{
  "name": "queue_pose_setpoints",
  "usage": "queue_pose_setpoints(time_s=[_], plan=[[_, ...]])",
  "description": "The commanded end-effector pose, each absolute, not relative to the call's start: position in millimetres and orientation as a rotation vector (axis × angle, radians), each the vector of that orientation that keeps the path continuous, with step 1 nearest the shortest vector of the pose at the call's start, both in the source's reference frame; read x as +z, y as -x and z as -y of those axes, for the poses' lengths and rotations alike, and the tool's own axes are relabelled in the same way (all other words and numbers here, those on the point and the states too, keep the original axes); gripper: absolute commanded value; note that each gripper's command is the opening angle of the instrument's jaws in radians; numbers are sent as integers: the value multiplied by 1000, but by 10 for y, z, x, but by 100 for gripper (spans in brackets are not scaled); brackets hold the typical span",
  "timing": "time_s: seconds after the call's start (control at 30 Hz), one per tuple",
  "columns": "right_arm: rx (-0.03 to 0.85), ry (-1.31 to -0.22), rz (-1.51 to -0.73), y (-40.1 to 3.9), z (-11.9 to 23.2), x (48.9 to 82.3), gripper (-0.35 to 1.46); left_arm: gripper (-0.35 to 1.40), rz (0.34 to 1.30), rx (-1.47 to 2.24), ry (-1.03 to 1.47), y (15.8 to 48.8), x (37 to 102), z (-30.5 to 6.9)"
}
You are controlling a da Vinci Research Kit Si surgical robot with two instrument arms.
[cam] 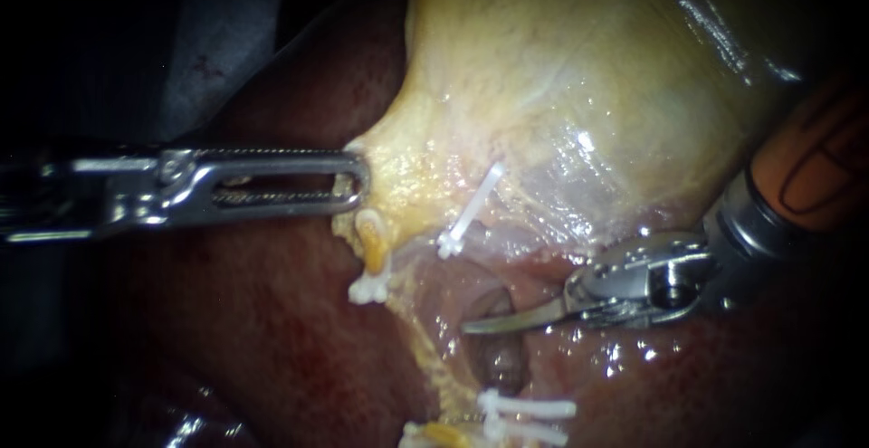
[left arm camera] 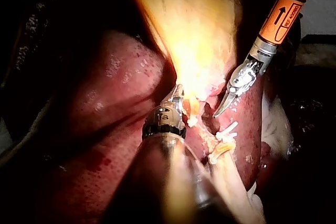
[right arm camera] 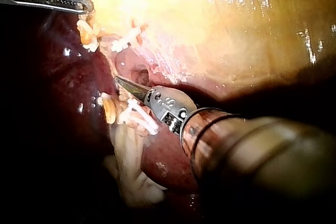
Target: Go back from the cut right tube
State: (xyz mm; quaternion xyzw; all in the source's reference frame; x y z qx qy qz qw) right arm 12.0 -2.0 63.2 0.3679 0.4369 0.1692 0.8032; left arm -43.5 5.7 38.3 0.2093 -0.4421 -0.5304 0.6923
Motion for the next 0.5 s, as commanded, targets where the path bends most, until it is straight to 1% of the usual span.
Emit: queue_pose_setpoints(time_s=[0.03,0.1,0.2,0.3,0.37,0.43,0.5], plan=[[361,-784,-940,-120,21,634,-13,-35,988,-1185,-467,435,382,-57],[358,-778,-942,-120,21,634,0,-35,988,-1185,-467,435,382,-57],[352,-776,-944,-120,21,634,9,-35,988,-1185,-467,435,382,-57],[347,-773,-946,-120,21,634,24,-35,988,-1185,-467,435,382,-57],[347,-773,-946,-120,21,634,29,-35,988,-1185,-468,435,382,-57],[338,-764,-950,-120,21,634,44,-35,988,-1185,-468,435,382,-57],[339,-761,-950,-120,21,634,47,-35,988,-1185,-468,435,382,-57]])
